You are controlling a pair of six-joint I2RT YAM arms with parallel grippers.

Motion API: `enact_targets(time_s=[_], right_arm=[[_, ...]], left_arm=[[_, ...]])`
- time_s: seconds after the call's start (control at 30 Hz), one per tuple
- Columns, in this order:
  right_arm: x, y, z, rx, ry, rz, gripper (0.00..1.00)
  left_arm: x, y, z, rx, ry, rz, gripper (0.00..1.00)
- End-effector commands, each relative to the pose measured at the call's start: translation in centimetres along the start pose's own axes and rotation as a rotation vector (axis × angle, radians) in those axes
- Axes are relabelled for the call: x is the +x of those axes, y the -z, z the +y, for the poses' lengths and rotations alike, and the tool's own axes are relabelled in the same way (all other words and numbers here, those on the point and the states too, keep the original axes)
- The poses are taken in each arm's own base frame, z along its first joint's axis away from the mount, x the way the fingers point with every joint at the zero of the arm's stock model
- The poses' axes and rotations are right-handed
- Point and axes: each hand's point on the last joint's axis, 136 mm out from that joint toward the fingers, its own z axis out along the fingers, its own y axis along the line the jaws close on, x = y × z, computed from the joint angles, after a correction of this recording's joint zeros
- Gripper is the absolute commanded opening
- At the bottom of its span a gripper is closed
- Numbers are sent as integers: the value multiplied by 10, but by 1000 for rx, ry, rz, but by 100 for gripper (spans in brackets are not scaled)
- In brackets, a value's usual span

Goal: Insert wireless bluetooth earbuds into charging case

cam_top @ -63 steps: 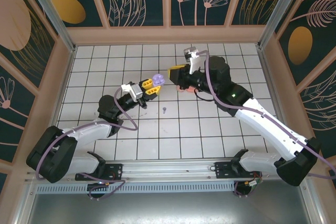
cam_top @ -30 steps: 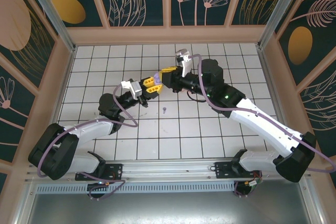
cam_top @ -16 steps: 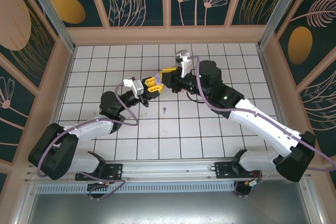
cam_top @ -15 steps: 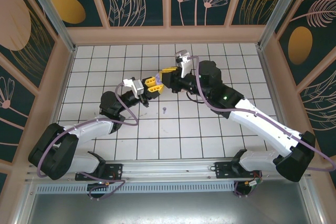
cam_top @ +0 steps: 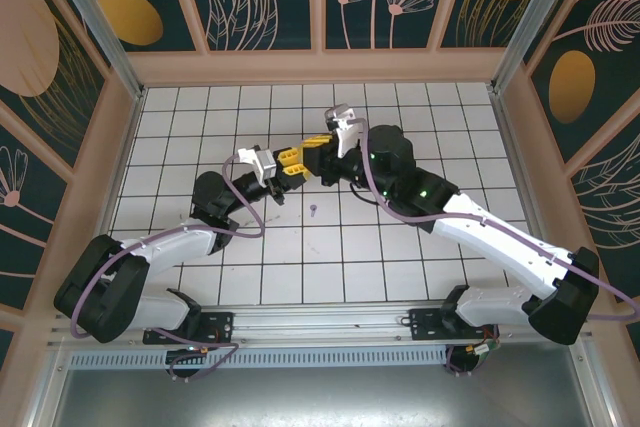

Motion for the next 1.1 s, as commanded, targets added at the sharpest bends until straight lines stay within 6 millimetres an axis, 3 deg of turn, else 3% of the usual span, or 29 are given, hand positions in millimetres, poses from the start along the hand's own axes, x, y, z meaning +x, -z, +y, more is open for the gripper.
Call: enact_targets(time_s=[0.0, 0.27, 0.5, 0.67, 1.07], right_arm=[[28, 1, -13, 59, 15, 79, 19], [13, 4, -13, 58, -4, 32, 19], [-30, 22, 19, -75, -21, -74, 19], [-52, 32, 27, -104, -29, -134, 19], [-45, 27, 5, -16, -33, -148, 18]], left_arm=[[-41, -5, -7, 33, -67, -116, 0], [-36, -5, -9, 47, -61, -99, 0], [-27, -5, -9, 47, -61, -73, 0], [-25, -6, -10, 55, -54, -69, 0], [-32, -5, -13, 65, -54, -79, 0]])
